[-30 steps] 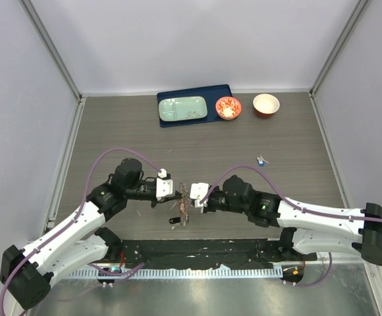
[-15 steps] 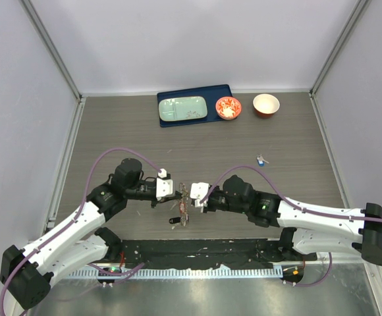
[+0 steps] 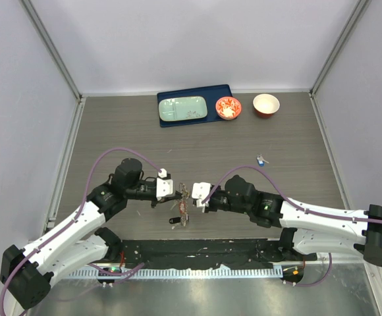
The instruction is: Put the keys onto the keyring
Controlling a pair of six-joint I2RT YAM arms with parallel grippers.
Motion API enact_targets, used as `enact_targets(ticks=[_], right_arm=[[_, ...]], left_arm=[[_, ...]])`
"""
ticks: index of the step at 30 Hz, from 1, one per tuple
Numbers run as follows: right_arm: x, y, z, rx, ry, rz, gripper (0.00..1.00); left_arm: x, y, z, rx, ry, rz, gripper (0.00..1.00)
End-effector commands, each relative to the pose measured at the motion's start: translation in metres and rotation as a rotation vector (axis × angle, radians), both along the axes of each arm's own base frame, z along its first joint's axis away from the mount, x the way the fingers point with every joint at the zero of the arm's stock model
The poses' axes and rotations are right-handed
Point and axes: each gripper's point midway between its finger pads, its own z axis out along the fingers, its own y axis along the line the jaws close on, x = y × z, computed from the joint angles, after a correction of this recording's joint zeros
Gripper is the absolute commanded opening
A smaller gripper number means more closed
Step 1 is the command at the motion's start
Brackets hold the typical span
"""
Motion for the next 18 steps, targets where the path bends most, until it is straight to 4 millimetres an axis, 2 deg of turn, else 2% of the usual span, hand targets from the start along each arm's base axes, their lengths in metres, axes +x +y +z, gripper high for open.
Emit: enact_targets(ticks=[1, 18], right_arm=[[0.0005, 0.0074, 0.0257, 0.063, -0.020, 0.007, 0.01], [-0.0012, 0.0118, 0.0272, 0.068, -0.020, 0.027, 0.01]], left_arm=[[0.0033, -0.0052, 0.0182, -0.052, -0.059, -0.021, 0.00], [0.0035, -0.0059, 0.0187, -0.055, -0.060, -0.024, 0.00]])
